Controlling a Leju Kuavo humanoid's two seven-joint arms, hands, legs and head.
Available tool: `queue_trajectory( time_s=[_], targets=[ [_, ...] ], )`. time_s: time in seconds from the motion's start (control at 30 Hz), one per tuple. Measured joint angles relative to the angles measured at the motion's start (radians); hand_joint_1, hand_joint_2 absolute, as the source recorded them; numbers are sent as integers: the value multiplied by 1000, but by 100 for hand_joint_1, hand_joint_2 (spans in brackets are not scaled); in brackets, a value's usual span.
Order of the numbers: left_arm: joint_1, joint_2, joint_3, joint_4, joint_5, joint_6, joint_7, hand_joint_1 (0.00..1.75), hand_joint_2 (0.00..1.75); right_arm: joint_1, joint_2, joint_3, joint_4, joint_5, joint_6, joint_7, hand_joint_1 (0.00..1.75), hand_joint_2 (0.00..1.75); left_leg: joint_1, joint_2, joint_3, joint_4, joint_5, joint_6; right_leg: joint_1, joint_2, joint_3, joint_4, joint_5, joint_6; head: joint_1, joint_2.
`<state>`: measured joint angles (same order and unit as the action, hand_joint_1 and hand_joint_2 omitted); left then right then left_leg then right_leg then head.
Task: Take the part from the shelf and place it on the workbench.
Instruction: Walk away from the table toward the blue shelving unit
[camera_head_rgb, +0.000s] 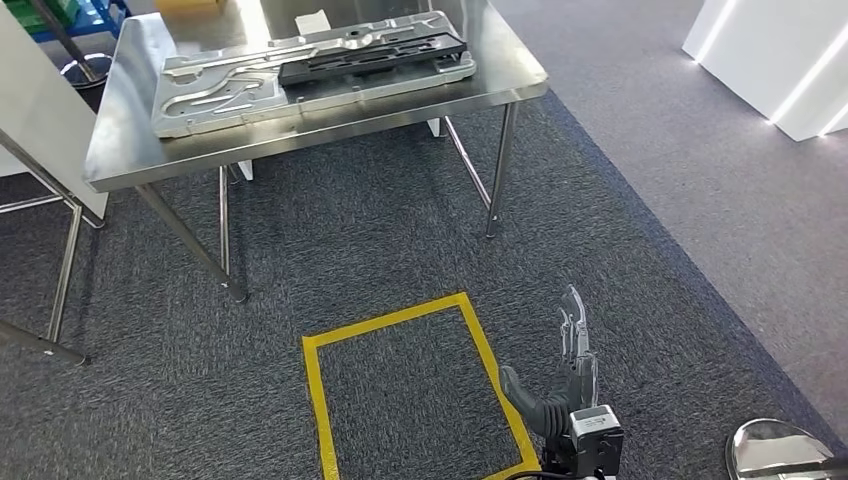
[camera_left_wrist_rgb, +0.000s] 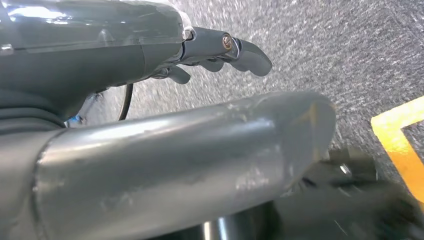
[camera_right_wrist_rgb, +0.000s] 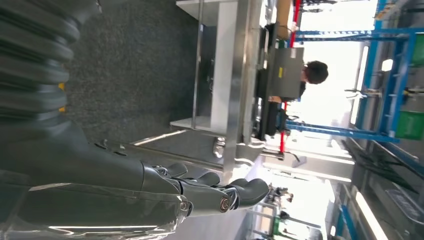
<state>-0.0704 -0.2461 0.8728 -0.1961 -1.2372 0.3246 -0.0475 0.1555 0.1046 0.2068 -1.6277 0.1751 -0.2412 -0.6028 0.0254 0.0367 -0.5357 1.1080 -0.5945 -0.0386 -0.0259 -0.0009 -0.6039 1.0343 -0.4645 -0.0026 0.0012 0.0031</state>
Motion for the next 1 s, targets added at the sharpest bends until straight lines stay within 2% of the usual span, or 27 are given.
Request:
queue_trajectory(
  time_s=[0.07,0.1,0.13,0.17,0.2,0.27,0.3,0.33,0.37,0.4,0.43,0.47,0.53,0.57,0.6,0.63,0.67,0.73,0.77,0.8,0.83,0.9,0.93,1.0],
  targets=[
    [1,0,0,0,-2,6,15,0,0,-4,-2,11,-4,0,0,0,0,0,-3,-22,-63,137,-62,6,8,23,-5,0,3,-9,-1,0],
    [1,0,0,0,-3,7,21,0,0,-4,-4,16,-4,0,0,0,0,0,-6,-26,-84,180,-70,11,13,36,-7,0,5,-11,-1,0],
    [1,0,0,0,-3,7,28,0,0,-4,-5,19,-5,0,0,0,0,0,-9,-28,-90,187,-59,19,18,50,-7,1,6,-13,-1,0],
    [1,0,0,0,-4,8,35,0,0,-5,-7,22,-6,1,-1,0,0,0,-13,-33,-76,152,-28,29,22,65,-7,1,8,-15,-1,0],
    [0,0,0,0,-4,8,42,0,0,-6,-8,26,-8,1,-1,0,0,0,-18,-46,-49,88,13,42,26,80,-6,1,9,-16,-1,0],
    [-1,2,0,0,-6,10,52,0,0,-11,-10,33,-12,1,-1,1,0,0,-25,-96,1,-35,67,70,30,105,-9,1,14,-14,4,0],
    [-2,2,0,0,-7,11,55,0,0,-14,-11,37,-13,1,-1,1,0,0,-28,-115,13,-69,77,78,27,116,-12,1,18,-10,5,0],
    [-3,3,0,0,-8,12,58,0,0,-15,-12,40,-13,1,-1,2,0,0,-30,-122,16,-82,77,82,23,128,-16,0,22,-4,6,0],
    [-5,2,0,0,-9,13,62,0,0,-16,-13,42,-14,1,-1,3,0,0,-33,-113,19,-90,81,82,19,141,-20,-3,27,3,4,0],
    [-6,2,0,0,-9,15,67,0,0,-15,-14,43,-16,1,-1,4,0,0,-31,-100,23,-100,88,82,17,141,-21,-3,30,9,4,0],
    [-8,1,0,0,-9,16,72,0,0,-16,-17,44,-18,1,-1,6,0,0,-29,-87,29,-113,97,82,19,121,-26,3,24,13,5,0],
    [-8,1,0,0,-10,17,77,0,0,-18,-19,44,-19,1,-1,8,0,0,-26,-72,33,-125,105,83,22,91,-36,24,8,17,8,0],
    [-6,0,0,0,-12,18,87,0,0,-24,-24,46,-20,0,-1,12,0,0,-24,-41,35,-136,113,84,21,27,-83,123,-55,26,12,0],
    [-5,0,0,0,-14,18,93,0,0,-26,-25,46,-20,0,-1,14,0,0,-25,-23,33,-136,114,84,17,16,-111,185,-85,32,13,0],
    [-4,0,0,0,-16,18,99,0,0,-26,-27,47,-20,0,-1,15,0,0,-24,-6,31,-134,113,83,12,11,-130,230,-101,38,13,0],
    [-4,0,0,0,-18,18,105,0,0,-25,-29,48,-20,0,-1,16,0,0,-24,11,29,-132,112,81,7,7,-133,243,-99,44,13,0],
    [-4,0,0,0,-19,19,110,0,0,-25,-32,48,-20,0,-1,17,0,0,-22,26,27,-129,109,78,3,0,-115,216,-79,49,14,0],
    [-7,0,0,0,-21,20,120,0,0,-25,-35,49,-21,0,-2,18,0,0,-20,52,27,-118,101,66,-2,-33,-38,88,-26,55,14,0],
    [-7,1,0,0,-21,21,123,0,0,-25,-36,50,-23,0,-2,18,0,0,-21,62,26,-112,94,58,-1,-51,-5,32,-9,52,13,0],
    [-8,1,0,0,-22,22,126,0,0,-25,-37,51,-24,0,-2,18,0,0,-22,71,26,-107,89,51,1,-62,14,-2,-2,46,12,0],
    [-9,1,0,0,-22,23,128,0,0,-25,-38,52,-26,0,-2,19,0,0,-23,79,28,-105,86,44,5,-64,18,-13,-3,38,10,0],
    [-13,1,0,0,-22,23,129,0,0,-24,-39,54,-29,0,-3,19,0,0,-22,92,33,-105,83,33,8,-42,15,-13,2,24,8,0],
    [-15,1,0,0,-22,23,130,0,0,-22,-40,54,-31,0,-4,19,0,0,-20,82,33,-99,75,28,6,-32,14,-16,5,17,7,0],
    [-15,1,0,0,-22,23,131,0,0,-21,-41,57,-36,1,-5,18,0,0,-14,32,7,-35,26,20,1,-11,10,-21,13,5,5,0]
  ],
)
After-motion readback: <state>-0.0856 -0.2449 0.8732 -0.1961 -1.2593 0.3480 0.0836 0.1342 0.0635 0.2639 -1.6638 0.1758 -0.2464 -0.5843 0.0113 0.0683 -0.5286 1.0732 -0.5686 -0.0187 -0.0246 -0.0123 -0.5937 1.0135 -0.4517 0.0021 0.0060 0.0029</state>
